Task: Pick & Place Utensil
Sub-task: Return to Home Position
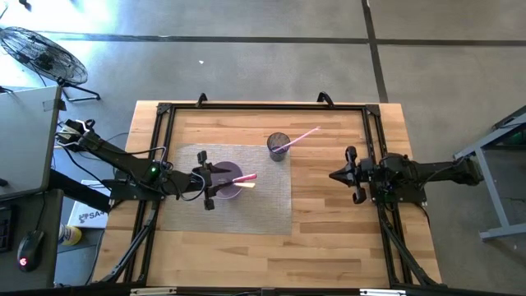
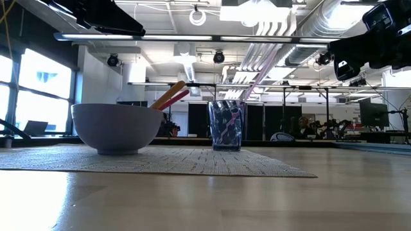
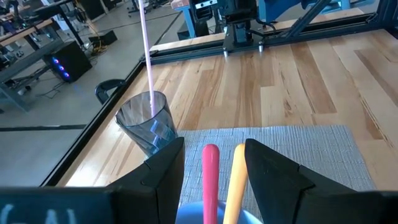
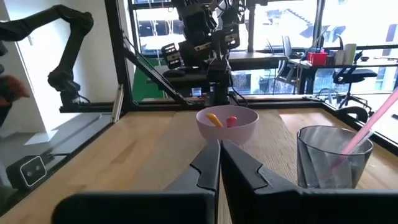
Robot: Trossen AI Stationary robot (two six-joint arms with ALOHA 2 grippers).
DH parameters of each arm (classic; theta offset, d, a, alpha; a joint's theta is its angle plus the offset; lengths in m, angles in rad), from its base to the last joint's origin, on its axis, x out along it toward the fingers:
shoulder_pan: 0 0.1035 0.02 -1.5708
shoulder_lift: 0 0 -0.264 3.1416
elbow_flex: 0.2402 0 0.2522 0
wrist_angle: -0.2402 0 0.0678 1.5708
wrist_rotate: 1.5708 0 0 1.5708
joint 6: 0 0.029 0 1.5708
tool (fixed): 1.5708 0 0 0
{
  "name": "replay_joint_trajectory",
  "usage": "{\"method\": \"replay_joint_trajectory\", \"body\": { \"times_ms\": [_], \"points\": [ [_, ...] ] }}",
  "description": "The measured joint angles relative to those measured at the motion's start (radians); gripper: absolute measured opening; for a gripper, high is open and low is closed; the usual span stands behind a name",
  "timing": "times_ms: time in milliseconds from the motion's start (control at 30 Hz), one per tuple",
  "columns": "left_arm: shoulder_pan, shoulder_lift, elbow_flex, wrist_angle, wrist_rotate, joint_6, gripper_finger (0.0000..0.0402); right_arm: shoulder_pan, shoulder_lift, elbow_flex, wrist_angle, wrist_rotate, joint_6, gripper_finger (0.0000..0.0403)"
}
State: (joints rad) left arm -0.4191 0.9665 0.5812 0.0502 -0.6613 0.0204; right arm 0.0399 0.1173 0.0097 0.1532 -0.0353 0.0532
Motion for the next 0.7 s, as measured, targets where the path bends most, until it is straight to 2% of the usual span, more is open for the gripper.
{"method": "replay_joint_trajectory", "body": {
  "times_ms": [200, 267, 367, 433, 500, 700],
  "points": [
    [0.001, -0.001, 0.000, 0.051, 0.023, -0.015, 0.0166, 0.000, 0.000, 0.000, 0.000, 0.000, -0.002, 0.0008],
    [0.008, -0.001, 0.000, 0.062, 0.134, -0.017, 0.0166, 0.000, 0.000, 0.000, 0.000, 0.000, -0.002, 0.0010],
    [0.045, -0.002, -0.001, 0.056, 0.389, 0.030, 0.0166, 0.000, 0.000, 0.000, 0.000, 0.000, -0.002, 0.0008],
    [0.081, -0.001, -0.017, 0.052, 0.497, 0.036, 0.0166, 0.000, 0.000, 0.000, 0.000, 0.000, -0.002, 0.0006],
    [0.122, -0.016, -0.036, 0.043, 0.518, 0.027, 0.0166, 0.000, 0.000, 0.000, 0.000, -0.001, -0.002, 0.0005],
    [0.221, -0.153, -0.098, -0.026, 0.490, -0.026, 0.0166, 0.000, 0.000, 0.000, 0.000, -0.001, -0.002, 0.0008]
  ]
}}
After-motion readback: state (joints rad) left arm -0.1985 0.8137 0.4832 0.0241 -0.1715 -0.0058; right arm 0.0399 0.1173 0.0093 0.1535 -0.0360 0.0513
